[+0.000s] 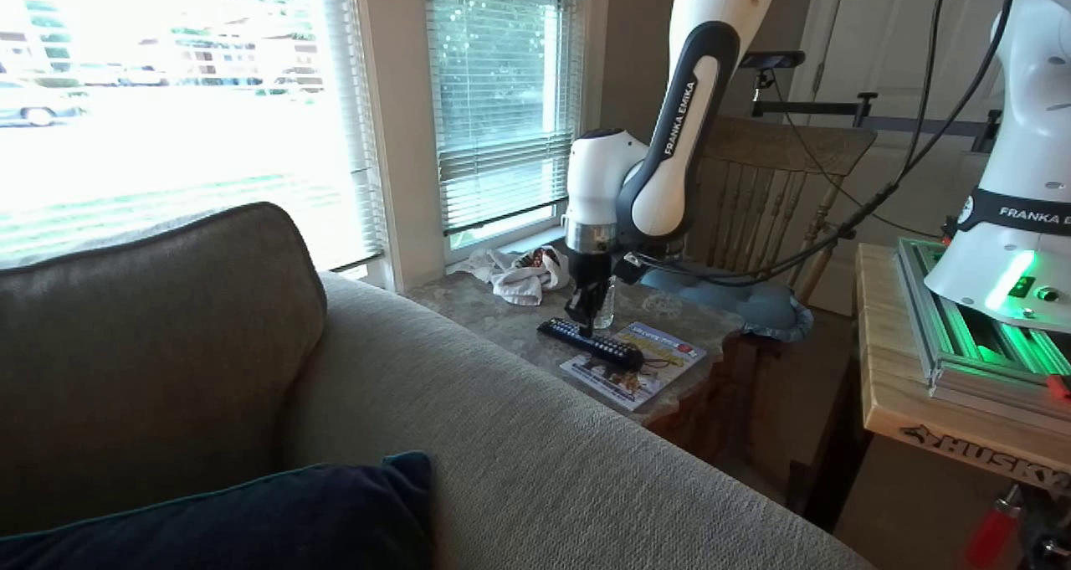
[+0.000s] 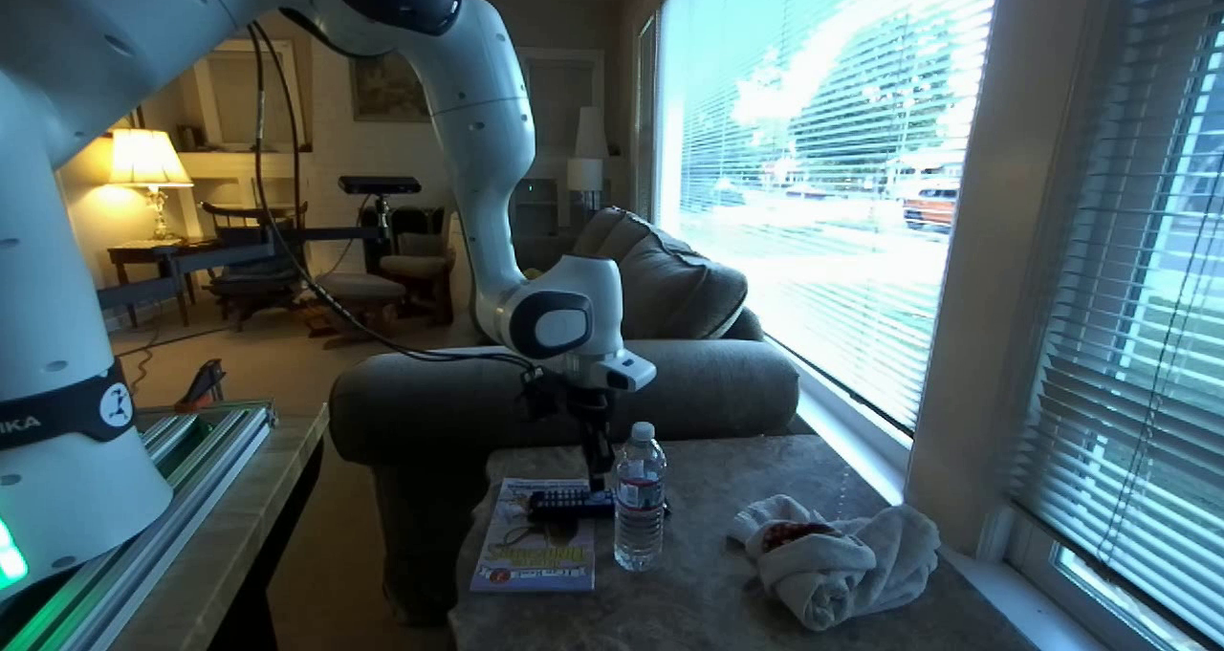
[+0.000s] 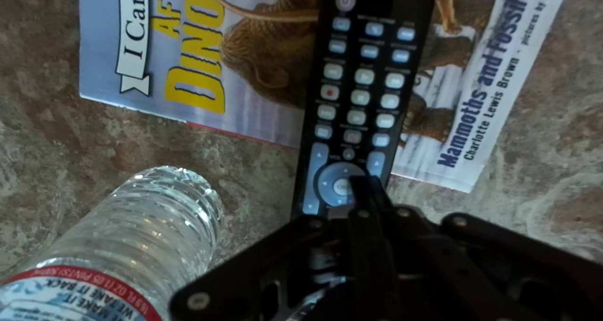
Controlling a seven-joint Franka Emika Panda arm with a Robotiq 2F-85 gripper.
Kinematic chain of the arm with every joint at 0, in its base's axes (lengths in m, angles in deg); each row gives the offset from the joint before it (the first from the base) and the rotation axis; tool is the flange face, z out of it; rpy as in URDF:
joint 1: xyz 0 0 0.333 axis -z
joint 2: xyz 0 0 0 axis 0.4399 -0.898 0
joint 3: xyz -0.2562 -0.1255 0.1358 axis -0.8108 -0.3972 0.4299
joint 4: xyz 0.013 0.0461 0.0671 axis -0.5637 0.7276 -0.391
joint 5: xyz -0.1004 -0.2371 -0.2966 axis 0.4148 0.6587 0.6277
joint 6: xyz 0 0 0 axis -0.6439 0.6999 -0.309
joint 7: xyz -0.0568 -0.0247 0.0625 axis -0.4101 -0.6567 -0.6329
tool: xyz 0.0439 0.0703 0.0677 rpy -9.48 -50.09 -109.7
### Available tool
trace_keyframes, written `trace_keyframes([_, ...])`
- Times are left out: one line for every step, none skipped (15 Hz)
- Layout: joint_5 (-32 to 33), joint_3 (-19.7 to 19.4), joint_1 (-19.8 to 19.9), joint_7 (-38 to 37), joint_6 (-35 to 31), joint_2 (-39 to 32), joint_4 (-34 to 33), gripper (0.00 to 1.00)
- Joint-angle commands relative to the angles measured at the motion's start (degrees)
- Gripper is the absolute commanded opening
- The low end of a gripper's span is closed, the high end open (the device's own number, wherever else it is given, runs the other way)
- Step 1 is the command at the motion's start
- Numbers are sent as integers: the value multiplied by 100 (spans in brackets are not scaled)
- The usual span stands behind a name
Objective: Move the remote to the right slightly, then press one button
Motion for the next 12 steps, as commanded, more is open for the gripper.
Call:
trace_keyframes([-102,-20,-32,-64,104,-136,-179,0])
trace_keyframes([-102,-23,-29,-61,103,-149,-189,0])
trace_keyframes([-101,-28,-33,-62,103,-164,-205,0])
trace_keyframes([-101,-29,-35,-67,117,-172,-220,0])
trace_keyframes([-99,-27,-34,-70,132,-173,-228,0])
trace_keyframes([-98,-30,-35,-75,140,-178,-235,0])
trace_keyframes([-96,-34,-38,-77,141,-180,-236,0])
trace_keyframes([-96,-36,-38,-78,145,-181,-238,0])
trace_keyframes([-97,-32,-33,-77,151,-180,-241,0])
trace_keyframes([-100,-28,-28,-85,157,-177,-241,0])
trace_keyframes([-107,-26,-20,-97,181,-192,-252,0])
trace_keyframes([-111,-26,-15,-111,227,-218,-279,0])
